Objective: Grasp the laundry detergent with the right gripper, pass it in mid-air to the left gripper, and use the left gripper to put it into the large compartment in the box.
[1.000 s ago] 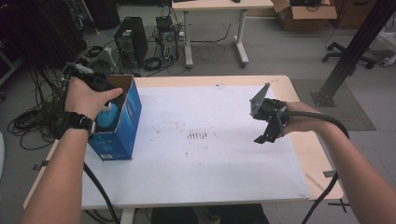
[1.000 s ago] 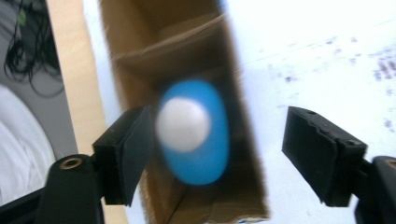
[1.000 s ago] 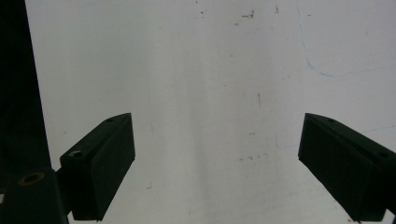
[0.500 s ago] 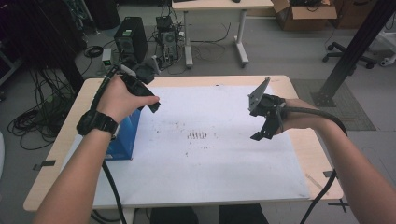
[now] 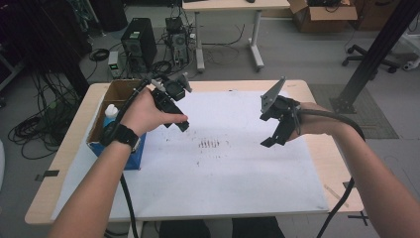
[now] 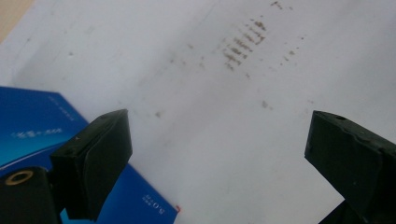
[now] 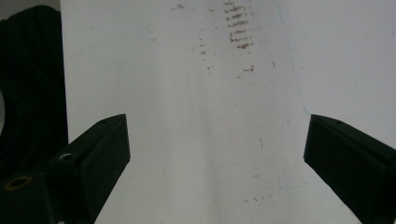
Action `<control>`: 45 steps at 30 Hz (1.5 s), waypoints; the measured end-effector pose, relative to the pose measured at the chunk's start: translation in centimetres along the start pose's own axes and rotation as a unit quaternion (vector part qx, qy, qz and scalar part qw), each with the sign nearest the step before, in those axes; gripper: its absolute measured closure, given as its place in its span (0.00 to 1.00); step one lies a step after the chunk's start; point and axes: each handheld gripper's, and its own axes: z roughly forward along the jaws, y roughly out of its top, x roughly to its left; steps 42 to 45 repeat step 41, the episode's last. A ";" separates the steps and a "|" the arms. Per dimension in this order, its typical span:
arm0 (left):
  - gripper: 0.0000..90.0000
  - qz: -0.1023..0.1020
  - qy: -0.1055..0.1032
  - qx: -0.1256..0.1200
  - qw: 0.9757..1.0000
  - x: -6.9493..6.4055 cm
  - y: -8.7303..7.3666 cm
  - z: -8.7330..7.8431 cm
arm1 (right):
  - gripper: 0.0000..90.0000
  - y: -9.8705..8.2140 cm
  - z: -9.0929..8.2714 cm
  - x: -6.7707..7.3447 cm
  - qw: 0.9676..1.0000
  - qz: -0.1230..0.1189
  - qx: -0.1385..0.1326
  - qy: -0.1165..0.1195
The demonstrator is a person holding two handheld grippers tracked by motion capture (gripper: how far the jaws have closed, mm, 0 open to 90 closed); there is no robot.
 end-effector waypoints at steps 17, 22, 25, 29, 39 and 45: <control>0.05 0.040 -0.044 -0.008 0.998 -1.4 0.3 1.0 | 0.04 0.4 -0.3 0.0 0.999 0.006 -0.035 0.024; 0.05 0.046 -0.050 -0.009 0.998 -1.5 0.3 1.2 | 0.04 0.4 -0.4 0.0 0.999 0.011 -0.036 0.028; 0.05 0.046 -0.051 -0.009 0.998 -1.5 0.3 1.2 | 0.04 0.4 -0.4 0.1 0.999 0.010 -0.038 0.029; 0.05 0.047 -0.053 -0.008 0.997 -1.5 0.3 1.2 | 0.04 0.3 -0.4 0.1 0.999 0.010 -0.034 0.029; 0.05 0.050 -0.058 -0.005 0.997 -1.5 0.2 1.2 | 0.04 0.4 -0.3 0.1 0.999 0.010 -0.036 0.028; 0.05 0.049 -0.059 -0.005 0.997 -1.5 0.1 1.2 | 0.04 0.4 -0.3 0.1 0.999 0.008 -0.036 0.028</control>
